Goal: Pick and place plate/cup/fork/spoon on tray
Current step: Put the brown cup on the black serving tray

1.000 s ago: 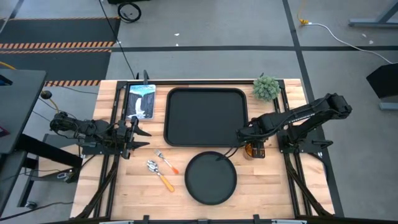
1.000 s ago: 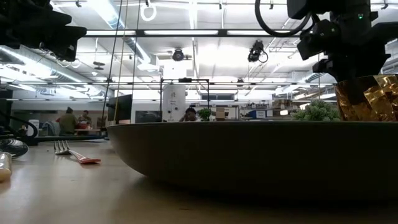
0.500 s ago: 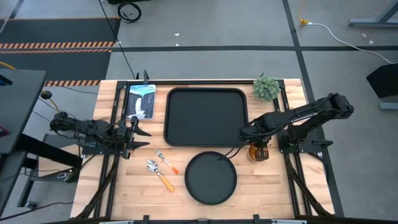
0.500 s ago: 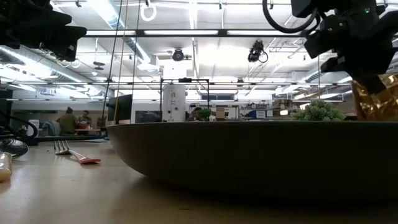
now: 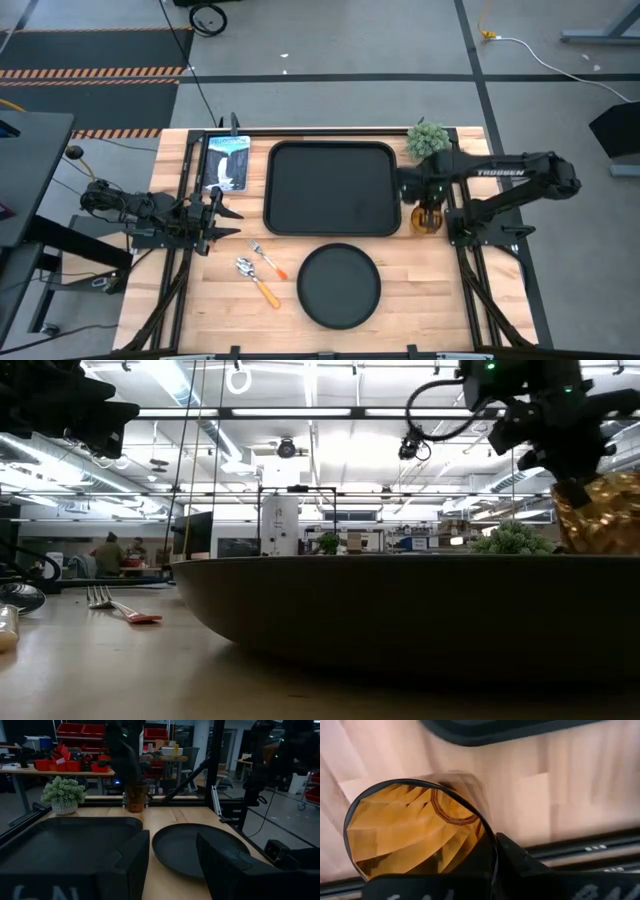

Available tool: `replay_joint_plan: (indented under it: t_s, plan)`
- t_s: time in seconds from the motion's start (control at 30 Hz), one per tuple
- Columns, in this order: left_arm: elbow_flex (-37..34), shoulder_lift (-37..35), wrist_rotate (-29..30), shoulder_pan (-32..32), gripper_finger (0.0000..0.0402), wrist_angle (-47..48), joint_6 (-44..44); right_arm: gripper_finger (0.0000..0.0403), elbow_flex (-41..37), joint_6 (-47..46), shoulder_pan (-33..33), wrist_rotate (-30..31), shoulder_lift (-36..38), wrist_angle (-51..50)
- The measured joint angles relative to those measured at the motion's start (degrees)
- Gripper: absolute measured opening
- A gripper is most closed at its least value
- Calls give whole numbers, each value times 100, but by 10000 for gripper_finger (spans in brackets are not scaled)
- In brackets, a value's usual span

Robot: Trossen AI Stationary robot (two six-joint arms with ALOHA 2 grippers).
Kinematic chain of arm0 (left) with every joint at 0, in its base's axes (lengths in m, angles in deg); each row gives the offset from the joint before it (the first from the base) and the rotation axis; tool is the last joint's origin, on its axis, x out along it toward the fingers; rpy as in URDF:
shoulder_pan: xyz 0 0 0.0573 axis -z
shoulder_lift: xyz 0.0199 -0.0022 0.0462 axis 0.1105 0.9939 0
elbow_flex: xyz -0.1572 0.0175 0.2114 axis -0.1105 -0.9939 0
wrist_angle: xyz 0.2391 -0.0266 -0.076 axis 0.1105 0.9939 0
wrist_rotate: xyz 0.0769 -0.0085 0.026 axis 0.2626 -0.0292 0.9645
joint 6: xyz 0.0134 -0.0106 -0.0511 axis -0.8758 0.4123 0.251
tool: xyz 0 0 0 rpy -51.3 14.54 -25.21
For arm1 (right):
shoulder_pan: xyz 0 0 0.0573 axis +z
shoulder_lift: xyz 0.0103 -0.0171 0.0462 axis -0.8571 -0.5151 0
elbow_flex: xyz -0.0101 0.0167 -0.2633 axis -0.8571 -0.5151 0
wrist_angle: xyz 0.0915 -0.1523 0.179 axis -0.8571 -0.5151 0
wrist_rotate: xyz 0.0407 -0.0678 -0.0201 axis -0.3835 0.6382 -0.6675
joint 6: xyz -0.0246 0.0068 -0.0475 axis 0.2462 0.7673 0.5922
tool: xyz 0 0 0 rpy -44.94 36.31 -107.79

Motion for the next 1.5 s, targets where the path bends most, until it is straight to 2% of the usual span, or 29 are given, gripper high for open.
replay_joint_plan:
  t_s: [0.23,0.4,0.53,0.87,1.03,1.3,1.5]
  plan:
    - [0,0,-2,0,172,-1,0,11,1107,781,-1212,583,-382,219]
    - [0,0,0,-1,172,0,0,11,1815,1372,-1966,337,-1057,644]
    - [0,0,-1,0,172,0,0,11,2386,1795,-2485,209,-1876,698]
    - [0,0,-2,-1,172,0,2,11,3895,2443,-3404,-125,-3787,789]
    - [0,0,-2,-1,172,0,-1,11,4133,2544,-3658,-136,-4218,761]
    - [0,0,-1,-1,172,0,-1,11,4139,2504,-3987,1,-4325,774]
    - [0,0,0,-1,172,0,2,43,4139,2473,-4056,-97,-4312,768]
